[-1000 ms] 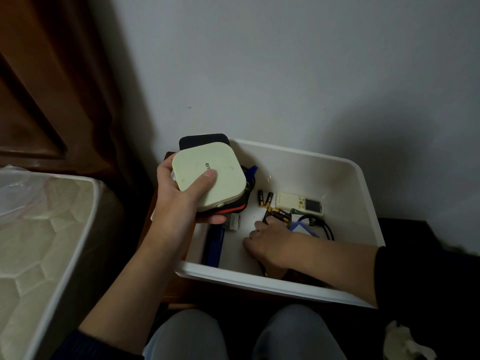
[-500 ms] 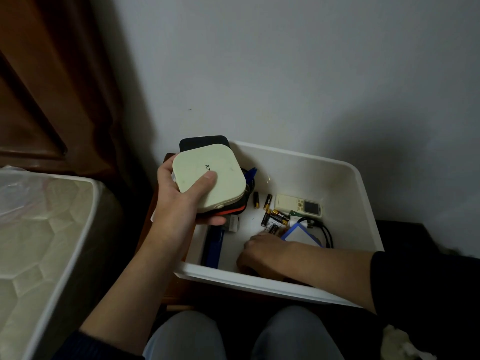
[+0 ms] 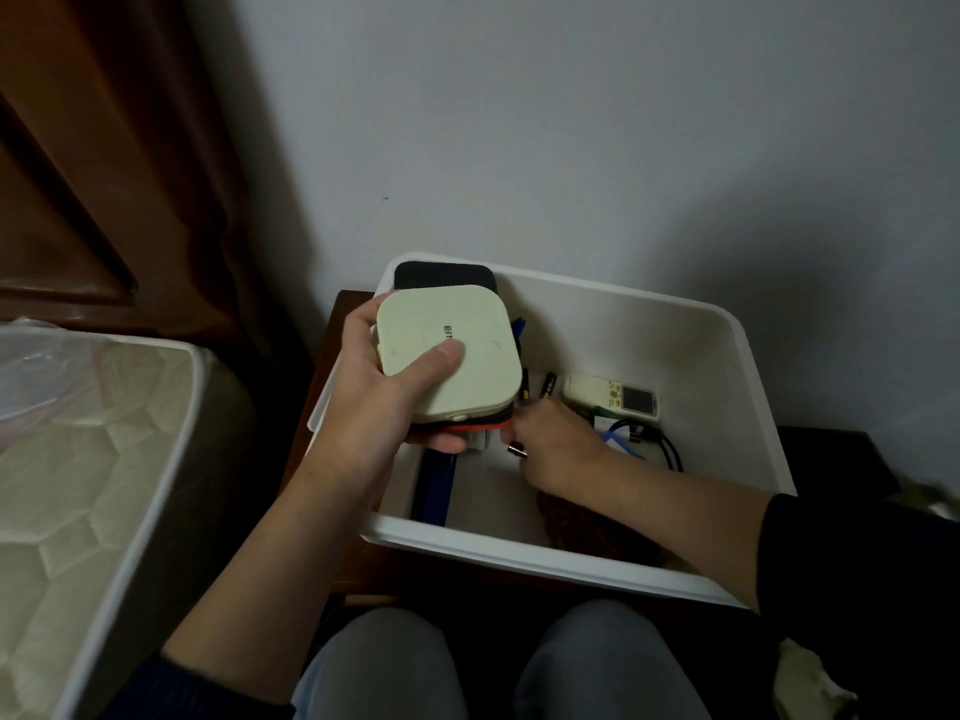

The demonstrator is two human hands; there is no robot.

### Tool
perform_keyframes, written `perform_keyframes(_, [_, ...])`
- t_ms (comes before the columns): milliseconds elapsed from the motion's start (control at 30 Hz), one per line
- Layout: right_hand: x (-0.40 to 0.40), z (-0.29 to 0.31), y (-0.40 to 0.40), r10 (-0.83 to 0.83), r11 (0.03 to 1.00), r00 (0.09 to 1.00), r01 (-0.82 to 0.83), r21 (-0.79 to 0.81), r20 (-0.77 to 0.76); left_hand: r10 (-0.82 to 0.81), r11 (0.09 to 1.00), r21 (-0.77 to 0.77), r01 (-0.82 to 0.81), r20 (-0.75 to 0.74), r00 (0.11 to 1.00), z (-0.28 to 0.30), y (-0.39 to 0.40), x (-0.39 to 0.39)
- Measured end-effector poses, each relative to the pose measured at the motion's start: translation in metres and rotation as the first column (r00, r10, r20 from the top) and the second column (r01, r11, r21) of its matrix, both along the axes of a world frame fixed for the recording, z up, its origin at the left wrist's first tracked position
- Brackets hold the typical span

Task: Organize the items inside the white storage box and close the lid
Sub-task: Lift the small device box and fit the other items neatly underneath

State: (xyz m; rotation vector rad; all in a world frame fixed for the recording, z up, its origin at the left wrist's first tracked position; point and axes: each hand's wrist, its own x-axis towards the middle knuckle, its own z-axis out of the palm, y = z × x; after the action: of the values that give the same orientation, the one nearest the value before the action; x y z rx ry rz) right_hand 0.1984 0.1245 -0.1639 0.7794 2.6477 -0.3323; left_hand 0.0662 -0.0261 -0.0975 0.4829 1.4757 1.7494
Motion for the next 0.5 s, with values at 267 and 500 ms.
perform_keyframes(267, [0.001, 0.011, 0.022, -0.300, 0.952, 0.951, 0.303, 0.041, -0.073, -0.183, 0.978, -0.111, 0.179, -0.031, 0.983, -0.011, 0.003, -0.001])
perform_keyframes(500, [0.019, 0.039, 0.050, -0.758, -0.086, 0.629, 0.165, -0.983, 0.172, -0.262, 0.953, -0.131, 0.273, 0.095, 0.960, -0.010, 0.007, -0.003])
